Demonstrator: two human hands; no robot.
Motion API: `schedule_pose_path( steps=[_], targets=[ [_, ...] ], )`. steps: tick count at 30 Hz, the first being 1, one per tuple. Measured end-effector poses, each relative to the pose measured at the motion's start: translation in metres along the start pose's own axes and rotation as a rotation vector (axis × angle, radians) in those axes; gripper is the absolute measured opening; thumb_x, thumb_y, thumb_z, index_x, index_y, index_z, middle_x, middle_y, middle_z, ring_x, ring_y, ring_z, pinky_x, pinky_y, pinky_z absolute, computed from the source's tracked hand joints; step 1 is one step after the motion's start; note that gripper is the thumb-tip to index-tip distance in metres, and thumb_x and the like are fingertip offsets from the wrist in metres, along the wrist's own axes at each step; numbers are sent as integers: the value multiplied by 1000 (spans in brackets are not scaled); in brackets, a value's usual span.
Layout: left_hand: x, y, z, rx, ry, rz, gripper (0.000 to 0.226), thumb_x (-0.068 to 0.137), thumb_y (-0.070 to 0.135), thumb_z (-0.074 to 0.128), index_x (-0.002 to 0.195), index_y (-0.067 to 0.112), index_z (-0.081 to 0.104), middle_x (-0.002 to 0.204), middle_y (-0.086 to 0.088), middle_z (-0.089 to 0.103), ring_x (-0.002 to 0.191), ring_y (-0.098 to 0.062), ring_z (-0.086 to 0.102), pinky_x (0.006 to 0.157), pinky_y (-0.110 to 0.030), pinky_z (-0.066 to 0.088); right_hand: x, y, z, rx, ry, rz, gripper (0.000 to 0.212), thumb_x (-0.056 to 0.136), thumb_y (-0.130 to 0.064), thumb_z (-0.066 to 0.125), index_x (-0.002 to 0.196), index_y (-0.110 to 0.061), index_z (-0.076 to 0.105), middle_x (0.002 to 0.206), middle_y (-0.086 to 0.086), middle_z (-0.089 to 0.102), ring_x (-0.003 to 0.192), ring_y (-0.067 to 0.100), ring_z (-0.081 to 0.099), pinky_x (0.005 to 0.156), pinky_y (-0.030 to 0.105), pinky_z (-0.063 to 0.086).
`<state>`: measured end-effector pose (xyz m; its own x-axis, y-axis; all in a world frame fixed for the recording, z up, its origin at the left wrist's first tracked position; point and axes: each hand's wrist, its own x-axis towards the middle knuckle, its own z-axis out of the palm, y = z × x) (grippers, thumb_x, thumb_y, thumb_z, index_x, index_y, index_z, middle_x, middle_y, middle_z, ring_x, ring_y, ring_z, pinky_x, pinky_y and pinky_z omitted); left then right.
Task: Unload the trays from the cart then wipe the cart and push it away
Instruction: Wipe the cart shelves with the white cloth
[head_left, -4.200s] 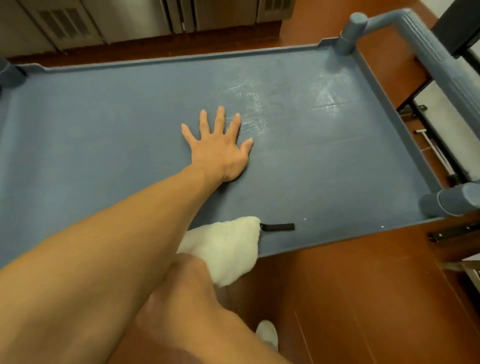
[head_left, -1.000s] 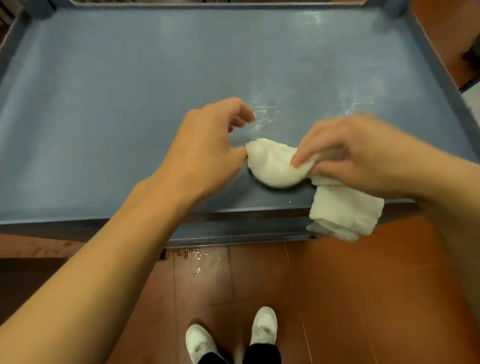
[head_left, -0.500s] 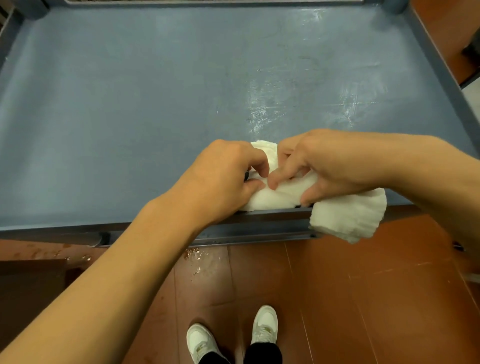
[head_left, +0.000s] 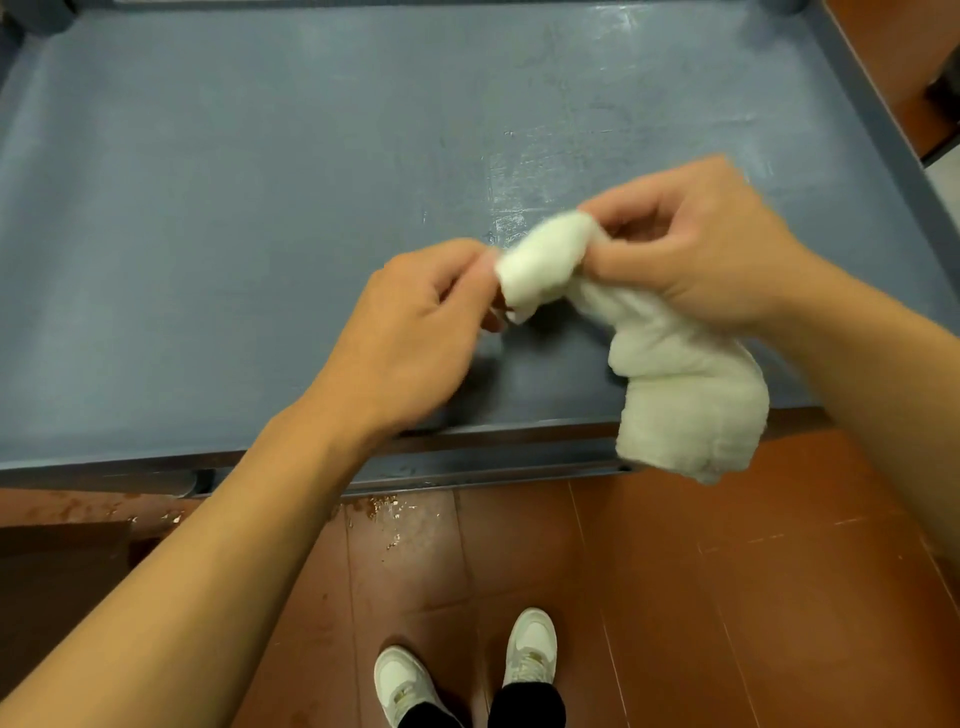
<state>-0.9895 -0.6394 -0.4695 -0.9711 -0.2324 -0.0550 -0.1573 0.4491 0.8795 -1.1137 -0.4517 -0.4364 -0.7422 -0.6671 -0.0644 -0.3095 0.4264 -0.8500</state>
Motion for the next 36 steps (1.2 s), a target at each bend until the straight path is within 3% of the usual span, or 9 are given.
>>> schedule_pose_path(
  steps=[3, 5, 8, 12, 18, 21, 28, 33, 36],
  targets=[
    [0, 10, -12, -367, 35, -16, 43, 99, 51, 46, 103, 18, 73, 95, -3, 76, 87, -20, 67, 82, -43, 53, -3, -23, -15, 362, 80, 66, 15, 91, -1, 66, 100, -6, 77, 86, 11, 76, 75, 20, 71, 68, 35, 60],
    [-4, 15, -20, -456, 7, 18, 40, 88, 53, 55, 108, 23, 71, 98, 0, 70, 92, -15, 62, 83, -35, 50, -11, -38, -18, 662, -64, 112, 26, 92, -8, 60, 112, 7, 66, 86, 15, 66, 73, 24, 64, 63, 38, 57],
    [-29, 21, -30, -482, -102, 80, 36, 81, 35, 70, 114, 21, 68, 109, 3, 69, 104, -10, 64, 90, -26, 49, -40, -52, 2, 1009, -313, 195, 40, 81, -18, 67, 117, -2, 60, 85, 13, 60, 68, 23, 59, 56, 33, 52],
    [-101, 19, -38, -700, -215, -79, 33, 74, 0, 83, 105, 5, 72, 98, -11, 77, 88, -20, 74, 74, -26, 59, -105, -50, 68, 1130, -326, 229, 25, 83, -7, 70, 107, -2, 75, 95, 19, 75, 77, 27, 72, 67, 35, 60],
    [-178, -48, -47, -659, -176, -633, 35, 74, 28, 87, 105, 16, 78, 107, -21, 76, 99, -43, 73, 86, -55, 61, -133, -16, 150, 932, -382, 490, 22, 96, -15, 66, 116, -16, 75, 116, 12, 75, 106, 30, 73, 90, 43, 60],
    [-190, -82, -42, -721, -63, -737, 25, 83, 17, 79, 108, 13, 77, 110, -23, 74, 102, -46, 71, 87, -54, 58, -131, -1, 189, 874, -404, 589, 28, 101, -12, 56, 125, -15, 70, 120, 9, 74, 112, 28, 71, 95, 45, 58],
    [-181, -151, -38, -590, 89, -640, 21, 96, 14, 64, 116, 16, 69, 109, -9, 76, 102, -29, 73, 84, -46, 61, -104, 36, 251, 826, -378, 612, 36, 104, -11, 47, 137, -14, 61, 131, 7, 70, 125, 23, 64, 112, 51, 46],
    [-175, -189, -44, -437, 63, -510, 17, 98, 12, 63, 113, 19, 68, 101, -5, 75, 93, -24, 73, 73, -36, 61, -89, 40, 299, 600, -289, 507, 57, 76, -47, 71, 127, -22, 61, 120, -5, 74, 111, 9, 70, 96, 34, 58],
    [-175, -208, -55, -408, 55, -479, 17, 98, 13, 64, 113, 20, 68, 101, -3, 75, 92, -21, 73, 73, -36, 62, -83, 42, 328, 494, -236, 481, 57, 73, -43, 78, 124, -25, 60, 118, -7, 75, 105, 6, 72, 90, 32, 61]
  ],
)
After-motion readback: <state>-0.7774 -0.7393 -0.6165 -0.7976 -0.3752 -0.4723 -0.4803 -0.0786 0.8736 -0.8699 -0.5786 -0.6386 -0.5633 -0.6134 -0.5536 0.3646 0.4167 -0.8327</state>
